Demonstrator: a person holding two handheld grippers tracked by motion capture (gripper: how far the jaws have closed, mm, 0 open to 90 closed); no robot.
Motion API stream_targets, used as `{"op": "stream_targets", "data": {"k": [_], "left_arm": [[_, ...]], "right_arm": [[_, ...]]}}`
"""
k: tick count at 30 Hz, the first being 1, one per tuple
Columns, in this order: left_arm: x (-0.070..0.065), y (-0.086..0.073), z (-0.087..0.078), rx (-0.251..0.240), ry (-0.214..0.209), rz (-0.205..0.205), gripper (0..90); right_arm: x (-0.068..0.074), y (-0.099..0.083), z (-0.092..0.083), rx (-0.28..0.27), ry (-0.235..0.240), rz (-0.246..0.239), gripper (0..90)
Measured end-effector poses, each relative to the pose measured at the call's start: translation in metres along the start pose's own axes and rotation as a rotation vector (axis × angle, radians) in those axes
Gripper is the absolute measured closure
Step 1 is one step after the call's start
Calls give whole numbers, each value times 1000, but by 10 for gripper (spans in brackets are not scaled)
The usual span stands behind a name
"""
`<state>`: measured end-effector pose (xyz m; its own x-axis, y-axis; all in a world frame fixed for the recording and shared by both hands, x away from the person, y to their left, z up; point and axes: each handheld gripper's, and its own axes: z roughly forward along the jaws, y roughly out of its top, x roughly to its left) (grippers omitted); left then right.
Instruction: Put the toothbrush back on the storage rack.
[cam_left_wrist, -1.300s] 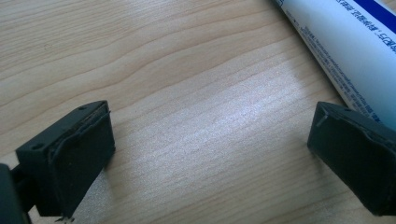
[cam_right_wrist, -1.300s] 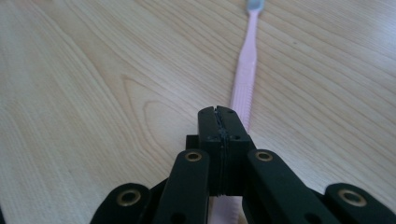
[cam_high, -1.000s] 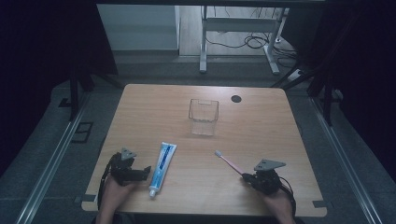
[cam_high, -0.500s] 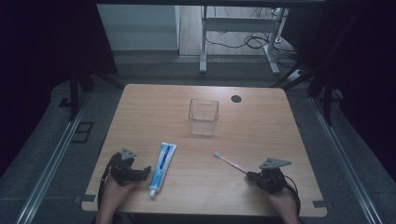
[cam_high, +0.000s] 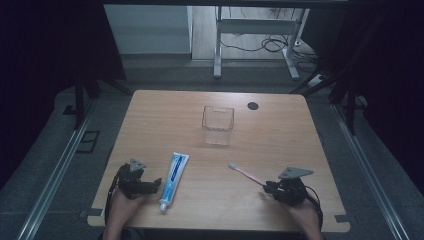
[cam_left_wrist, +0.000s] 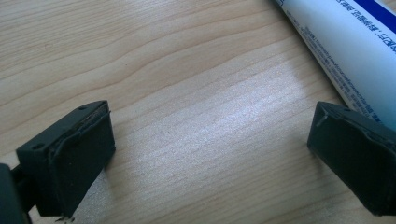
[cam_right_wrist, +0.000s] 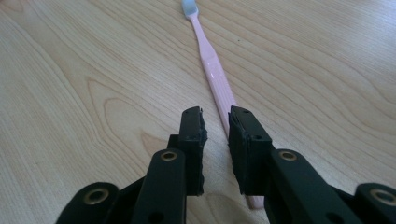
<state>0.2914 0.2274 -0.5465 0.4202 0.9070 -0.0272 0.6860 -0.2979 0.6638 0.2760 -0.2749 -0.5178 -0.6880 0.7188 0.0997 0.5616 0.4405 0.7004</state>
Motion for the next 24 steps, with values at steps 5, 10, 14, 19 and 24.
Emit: {"op": "stream_targets", "data": {"k": [5,10,14,19,24], "left_arm": [[0,0,0,0,1,-1,8],[0,0,0,0,1,-2,8],[0,0,0,0,0,0,8],[0,0,0,0,0,0,8],[0,0,0,0,0,0,8]], "right_arm": [[2,5,3,43,-6,-26,693],[2,10,2,65,-16,-34,654],[1,15,0,79,-20,-38,613],[0,26,5,137,-24,-51,525],[1,34,12,192,-24,-73,501]]}}
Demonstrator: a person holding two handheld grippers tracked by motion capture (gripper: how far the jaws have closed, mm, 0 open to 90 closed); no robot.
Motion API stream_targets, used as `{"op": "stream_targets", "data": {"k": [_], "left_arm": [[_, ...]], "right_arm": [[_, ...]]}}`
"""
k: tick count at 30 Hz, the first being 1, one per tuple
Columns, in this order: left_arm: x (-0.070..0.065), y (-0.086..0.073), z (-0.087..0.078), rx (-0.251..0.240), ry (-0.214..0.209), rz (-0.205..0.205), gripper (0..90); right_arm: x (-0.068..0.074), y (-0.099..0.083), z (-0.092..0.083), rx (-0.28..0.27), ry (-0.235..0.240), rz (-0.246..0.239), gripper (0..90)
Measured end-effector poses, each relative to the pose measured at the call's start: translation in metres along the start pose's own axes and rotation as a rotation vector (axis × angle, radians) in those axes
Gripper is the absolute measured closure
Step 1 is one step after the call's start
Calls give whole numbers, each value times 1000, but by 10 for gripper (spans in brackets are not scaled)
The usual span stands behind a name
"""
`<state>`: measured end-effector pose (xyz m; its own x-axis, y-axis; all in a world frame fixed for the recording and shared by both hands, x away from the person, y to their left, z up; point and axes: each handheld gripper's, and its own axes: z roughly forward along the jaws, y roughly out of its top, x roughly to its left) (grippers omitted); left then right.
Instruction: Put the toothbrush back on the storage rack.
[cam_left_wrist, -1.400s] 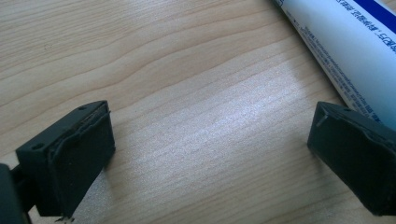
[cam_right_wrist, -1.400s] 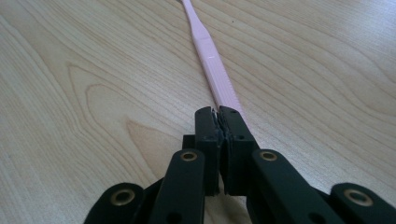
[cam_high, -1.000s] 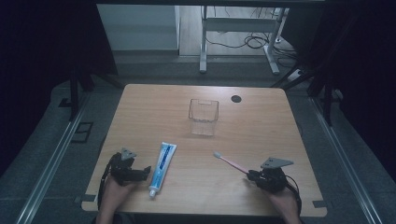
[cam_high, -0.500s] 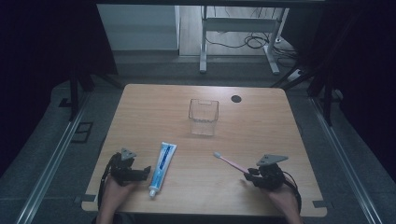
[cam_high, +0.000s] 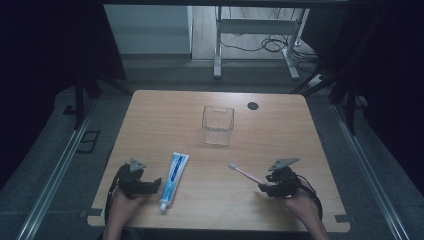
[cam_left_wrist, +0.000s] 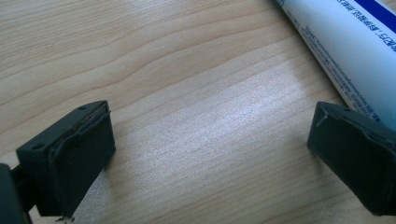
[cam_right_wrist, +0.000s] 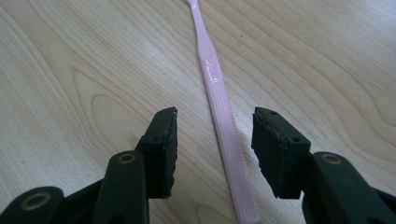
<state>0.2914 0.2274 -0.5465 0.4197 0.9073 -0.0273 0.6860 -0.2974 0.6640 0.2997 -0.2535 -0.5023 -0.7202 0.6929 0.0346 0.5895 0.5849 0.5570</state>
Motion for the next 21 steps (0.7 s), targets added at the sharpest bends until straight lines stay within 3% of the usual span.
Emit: {"op": "stream_targets", "data": {"k": [7,21], "left_arm": [[0,0,0,3,1,3,8],[0,0,0,2,0,0,8]], "right_arm": [[0,11,3,58,-6,-47,511],[0,41,15,220,-20,-133,642]]}}
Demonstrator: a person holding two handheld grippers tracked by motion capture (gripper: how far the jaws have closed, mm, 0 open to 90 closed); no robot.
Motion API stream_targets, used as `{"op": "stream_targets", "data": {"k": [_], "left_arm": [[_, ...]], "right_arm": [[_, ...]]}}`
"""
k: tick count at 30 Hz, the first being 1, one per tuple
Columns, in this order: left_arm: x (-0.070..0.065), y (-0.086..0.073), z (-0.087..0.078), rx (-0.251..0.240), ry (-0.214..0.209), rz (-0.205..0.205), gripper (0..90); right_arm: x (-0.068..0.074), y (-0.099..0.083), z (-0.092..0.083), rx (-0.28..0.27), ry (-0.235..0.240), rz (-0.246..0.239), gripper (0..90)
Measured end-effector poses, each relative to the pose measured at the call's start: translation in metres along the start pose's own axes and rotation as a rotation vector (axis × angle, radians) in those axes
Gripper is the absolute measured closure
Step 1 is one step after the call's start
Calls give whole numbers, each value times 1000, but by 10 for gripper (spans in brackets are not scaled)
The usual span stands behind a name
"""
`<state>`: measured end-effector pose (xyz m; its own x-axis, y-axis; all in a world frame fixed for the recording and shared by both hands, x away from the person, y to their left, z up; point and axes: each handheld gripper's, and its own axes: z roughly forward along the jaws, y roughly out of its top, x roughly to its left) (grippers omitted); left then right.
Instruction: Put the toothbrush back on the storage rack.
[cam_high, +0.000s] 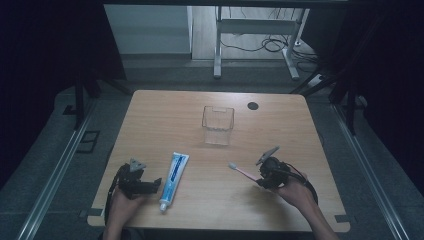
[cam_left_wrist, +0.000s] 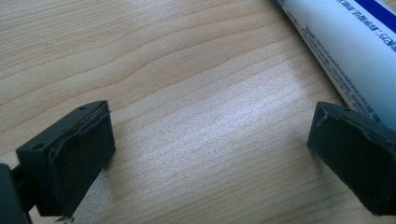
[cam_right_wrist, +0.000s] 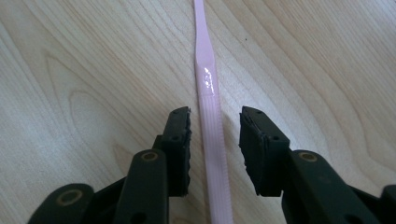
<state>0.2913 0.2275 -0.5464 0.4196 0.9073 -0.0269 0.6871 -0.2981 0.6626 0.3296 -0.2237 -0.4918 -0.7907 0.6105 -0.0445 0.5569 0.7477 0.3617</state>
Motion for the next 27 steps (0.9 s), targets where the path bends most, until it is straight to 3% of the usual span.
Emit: {"op": "stream_targets", "data": {"k": [9,14,27], "left_arm": [[0,0,0,0,0,-3,8],[0,0,0,1,0,-2,8],[0,0,0,1,0,-3,8]], "right_arm": [[0,24,5,87,9,-52,686],[2,39,13,161,6,-78,704],[4,54,29,268,8,-108,740]]}}
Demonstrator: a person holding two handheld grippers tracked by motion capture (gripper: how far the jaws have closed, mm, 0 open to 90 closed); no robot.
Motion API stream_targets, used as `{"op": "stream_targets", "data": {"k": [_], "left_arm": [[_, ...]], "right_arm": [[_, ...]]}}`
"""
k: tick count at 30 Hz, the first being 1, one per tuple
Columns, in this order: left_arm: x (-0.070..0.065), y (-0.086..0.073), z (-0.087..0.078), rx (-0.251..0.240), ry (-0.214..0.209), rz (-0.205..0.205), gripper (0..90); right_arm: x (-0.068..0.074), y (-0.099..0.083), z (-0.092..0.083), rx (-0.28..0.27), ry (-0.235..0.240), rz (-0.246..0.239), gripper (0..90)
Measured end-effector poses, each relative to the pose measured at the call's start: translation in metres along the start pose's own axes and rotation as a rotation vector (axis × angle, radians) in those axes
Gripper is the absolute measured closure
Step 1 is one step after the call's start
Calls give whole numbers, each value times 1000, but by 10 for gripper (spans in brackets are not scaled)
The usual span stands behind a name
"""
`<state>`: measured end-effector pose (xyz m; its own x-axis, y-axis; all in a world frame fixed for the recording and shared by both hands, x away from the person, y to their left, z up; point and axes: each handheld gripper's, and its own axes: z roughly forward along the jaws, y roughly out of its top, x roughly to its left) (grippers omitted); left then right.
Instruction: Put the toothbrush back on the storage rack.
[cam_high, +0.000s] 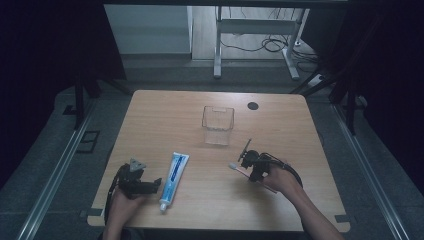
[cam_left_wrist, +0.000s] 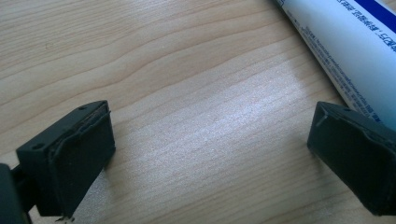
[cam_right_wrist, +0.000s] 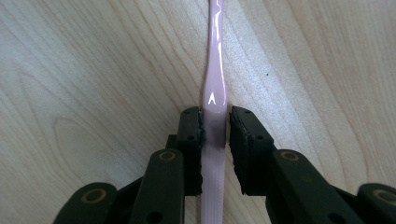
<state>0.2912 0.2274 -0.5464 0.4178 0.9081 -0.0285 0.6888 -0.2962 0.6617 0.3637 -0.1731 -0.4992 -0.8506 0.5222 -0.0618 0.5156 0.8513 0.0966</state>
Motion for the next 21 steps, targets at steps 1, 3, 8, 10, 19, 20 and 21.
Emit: {"op": "stream_targets", "data": {"k": [1,3,8,10,19,20,21], "left_arm": [[0,0,0,0,0,0,8],[0,0,0,0,0,0,8],[0,0,0,0,0,0,8],[0,0,0,0,0,0,8],[0,0,0,0,0,0,8],[0,0,0,0,0,0,8],[0,0,0,0,0,0,8]], "right_arm": [[0,1,0,-4,-1,12,741],[-1,3,0,7,-1,-1,767],[0,6,1,31,-8,1,776],[0,7,1,34,-6,6,780],[-3,5,-3,2,0,36,781],[-3,4,-6,-11,3,36,781],[-3,4,-6,-11,3,36,781]]}}
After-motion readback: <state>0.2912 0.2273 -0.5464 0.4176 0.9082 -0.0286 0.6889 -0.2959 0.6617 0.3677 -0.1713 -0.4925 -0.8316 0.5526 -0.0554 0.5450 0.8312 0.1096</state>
